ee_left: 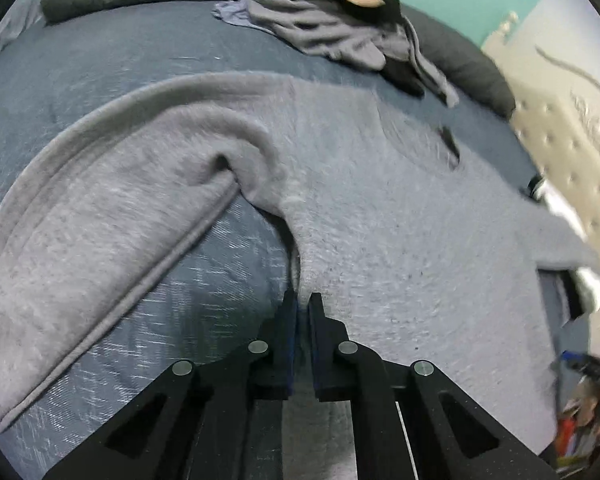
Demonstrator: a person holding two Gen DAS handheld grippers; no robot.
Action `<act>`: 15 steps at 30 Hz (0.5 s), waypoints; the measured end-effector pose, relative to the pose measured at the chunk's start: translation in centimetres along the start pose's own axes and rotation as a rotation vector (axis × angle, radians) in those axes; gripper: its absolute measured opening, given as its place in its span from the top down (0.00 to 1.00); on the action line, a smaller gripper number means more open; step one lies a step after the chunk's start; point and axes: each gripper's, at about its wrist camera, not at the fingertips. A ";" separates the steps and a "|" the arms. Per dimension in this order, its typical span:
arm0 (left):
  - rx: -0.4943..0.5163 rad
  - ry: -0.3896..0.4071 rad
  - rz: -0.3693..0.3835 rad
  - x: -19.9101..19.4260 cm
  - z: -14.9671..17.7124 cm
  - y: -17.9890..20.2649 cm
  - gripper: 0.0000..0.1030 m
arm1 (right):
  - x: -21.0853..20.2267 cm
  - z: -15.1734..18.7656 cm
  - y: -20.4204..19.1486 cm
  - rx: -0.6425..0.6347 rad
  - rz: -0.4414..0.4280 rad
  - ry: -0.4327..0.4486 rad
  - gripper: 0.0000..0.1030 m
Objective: Fold clothes
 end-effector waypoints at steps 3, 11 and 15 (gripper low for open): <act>-0.096 -0.020 0.023 0.5 1.0 -2.1 0.95 | 0.0 -0.3 0.5 0.016 0.019 0.011 0.68; -0.140 -0.057 0.016 0.6 2.8 -2.4 0.76 | 0.5 0.0 2.1 0.058 0.072 -0.003 0.59; -0.039 -0.071 -0.021 -1.8 3.4 -1.1 0.76 | 0.0 0.0 2.9 0.089 0.073 0.016 0.54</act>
Point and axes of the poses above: each gripper's, at about its wrist camera, not at the fingertips, and x roughly the way its jaws point, y to its right, z to its underside, and after that the axes turned 15 degrees about x, right-handed
